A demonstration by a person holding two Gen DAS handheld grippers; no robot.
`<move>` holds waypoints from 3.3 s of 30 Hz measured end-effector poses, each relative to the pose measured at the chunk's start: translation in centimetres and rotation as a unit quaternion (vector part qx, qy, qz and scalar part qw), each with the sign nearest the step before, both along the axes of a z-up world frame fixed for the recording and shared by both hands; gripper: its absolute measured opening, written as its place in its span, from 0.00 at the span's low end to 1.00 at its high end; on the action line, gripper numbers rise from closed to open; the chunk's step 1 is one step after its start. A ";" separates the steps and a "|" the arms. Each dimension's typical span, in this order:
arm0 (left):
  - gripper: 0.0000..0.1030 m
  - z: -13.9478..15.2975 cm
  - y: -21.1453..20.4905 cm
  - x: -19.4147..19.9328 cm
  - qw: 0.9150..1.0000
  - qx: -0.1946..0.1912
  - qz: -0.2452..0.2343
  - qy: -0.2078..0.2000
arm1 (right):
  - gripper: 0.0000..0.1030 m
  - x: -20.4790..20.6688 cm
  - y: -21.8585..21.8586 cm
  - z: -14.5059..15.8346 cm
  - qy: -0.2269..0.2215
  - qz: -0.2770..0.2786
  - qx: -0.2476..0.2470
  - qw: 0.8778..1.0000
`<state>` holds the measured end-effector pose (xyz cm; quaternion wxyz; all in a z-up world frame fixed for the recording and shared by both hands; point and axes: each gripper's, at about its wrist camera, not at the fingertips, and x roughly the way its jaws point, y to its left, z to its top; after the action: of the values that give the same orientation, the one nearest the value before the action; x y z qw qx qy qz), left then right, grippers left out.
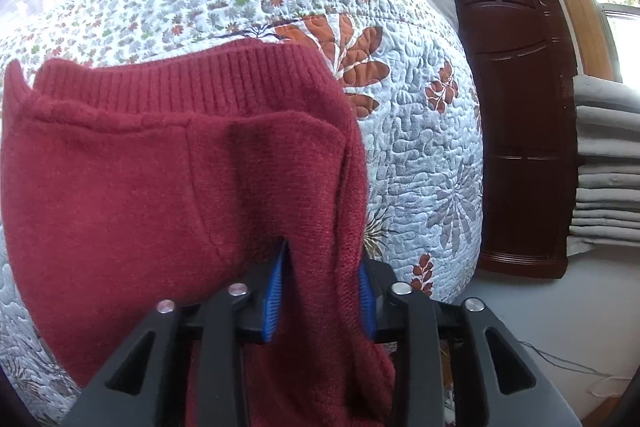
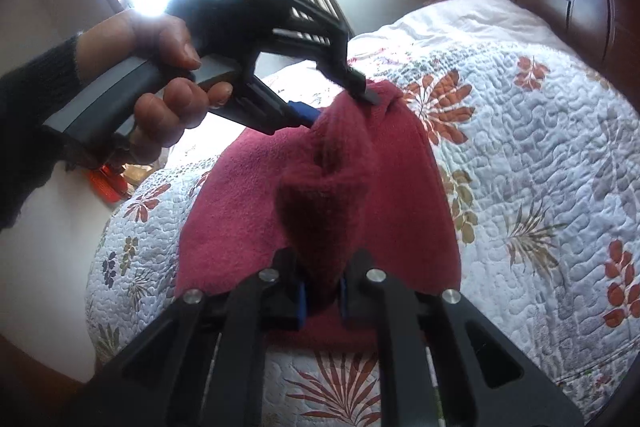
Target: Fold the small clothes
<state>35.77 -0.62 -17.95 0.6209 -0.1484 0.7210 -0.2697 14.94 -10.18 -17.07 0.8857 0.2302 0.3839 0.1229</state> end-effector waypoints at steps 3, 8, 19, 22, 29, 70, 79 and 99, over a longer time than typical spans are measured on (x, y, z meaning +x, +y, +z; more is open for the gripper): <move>0.77 1.1 -0.1 -0.7 0.999 -0.045 0.014 -0.020 | 0.16 0.0 -1.8 -2.8 0.026 0.004 0.060 0.998; 0.78 4.3 2.0 -3.3 0.993 -0.095 0.018 -0.065 | 0.35 -0.2 -4.6 -7.2 0.077 0.039 0.182 0.980; 0.85 7.6 12.3 -14.8 0.984 -0.084 0.033 -0.154 | 0.50 0.9 -8.8 -2.4 0.020 0.178 0.137 0.974; 0.85 6.2 13.8 -16.8 0.985 -0.096 0.047 -0.138 | 0.50 2.5 -6.5 -1.5 0.018 0.256 0.083 0.963; 0.85 5.5 13.9 -17.6 0.983 -0.113 0.055 -0.131 | 0.08 5.5 -4.5 -4.0 0.086 0.341 0.081 0.932; 0.87 3.6 13.0 -17.2 0.983 -0.137 0.026 -0.116 | 0.43 12.1 -11.4 -4.0 0.146 0.208 0.161 0.954; 0.87 1.5 16.4 -16.0 0.978 -0.156 0.108 -0.090 | 0.11 7.8 -10.3 -10.4 0.225 0.198 0.212 0.930; 0.90 1.0 20.6 -20.2 0.982 -0.056 0.148 -0.107 | 0.36 3.2 -13.4 -7.0 0.195 0.210 0.200 0.937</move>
<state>15.53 19.98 -16.92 0.7181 -0.2586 0.6041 -0.2292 18.13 -23.56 -24.06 0.6836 0.3359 0.5561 0.3327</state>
